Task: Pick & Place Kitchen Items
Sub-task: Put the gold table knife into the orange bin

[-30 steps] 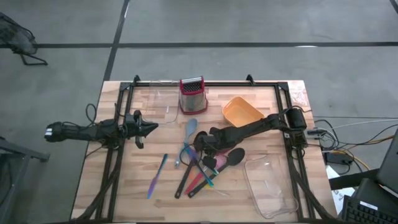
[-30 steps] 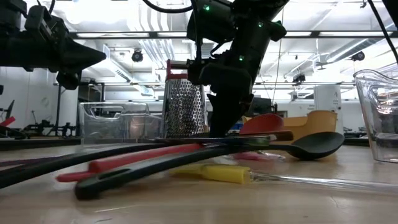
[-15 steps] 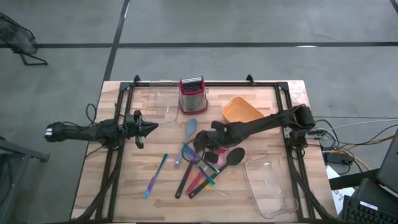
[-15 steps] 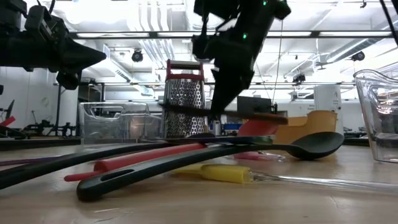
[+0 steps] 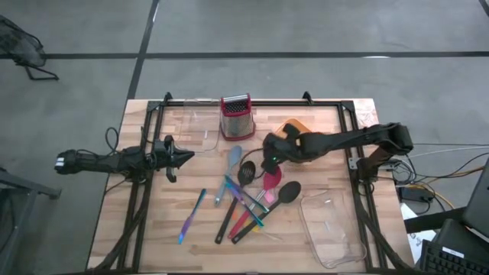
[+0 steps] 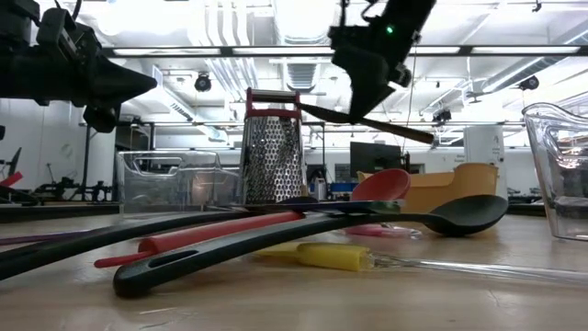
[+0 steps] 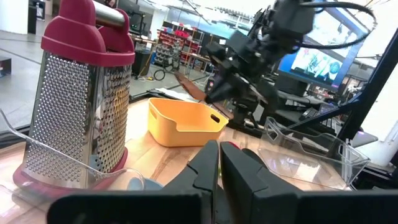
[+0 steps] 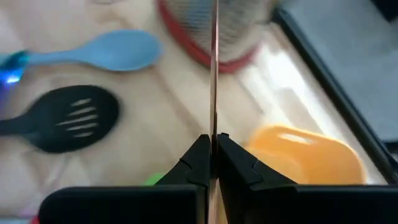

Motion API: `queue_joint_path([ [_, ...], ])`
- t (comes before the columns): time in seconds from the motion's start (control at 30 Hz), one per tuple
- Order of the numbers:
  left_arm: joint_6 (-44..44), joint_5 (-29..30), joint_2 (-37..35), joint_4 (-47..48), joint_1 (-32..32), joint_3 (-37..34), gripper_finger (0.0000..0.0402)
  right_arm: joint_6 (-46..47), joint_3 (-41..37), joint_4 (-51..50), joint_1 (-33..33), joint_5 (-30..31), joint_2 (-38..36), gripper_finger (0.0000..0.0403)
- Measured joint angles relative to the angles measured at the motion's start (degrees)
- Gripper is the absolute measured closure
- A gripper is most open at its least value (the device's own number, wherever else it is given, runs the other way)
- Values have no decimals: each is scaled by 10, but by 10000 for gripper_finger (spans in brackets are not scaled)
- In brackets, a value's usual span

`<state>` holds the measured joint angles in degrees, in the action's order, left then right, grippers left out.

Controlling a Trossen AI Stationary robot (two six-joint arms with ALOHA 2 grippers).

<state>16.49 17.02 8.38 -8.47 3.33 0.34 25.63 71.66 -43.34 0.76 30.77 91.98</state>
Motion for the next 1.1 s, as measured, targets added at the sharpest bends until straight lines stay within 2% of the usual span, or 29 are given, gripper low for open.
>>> queue_joint_path([
  [0.2, 0, 0, 0, 0, 0, 0, 381, 27, -66, 5, -54, 11, -46, 390],
  [0.53, 0, 0, 0, 0, 0, 0, 380, 23, -161, 57, -152, 5, -57, 390],
  [0.73, 0, 0, 0, 0, 0, 0, 378, 34, -189, 94, -167, -6, -57, 390],
  [1.1, 0, 0, 0, 0, 0, 0, 378, 74, -211, 97, -167, -13, -57, 390],
])
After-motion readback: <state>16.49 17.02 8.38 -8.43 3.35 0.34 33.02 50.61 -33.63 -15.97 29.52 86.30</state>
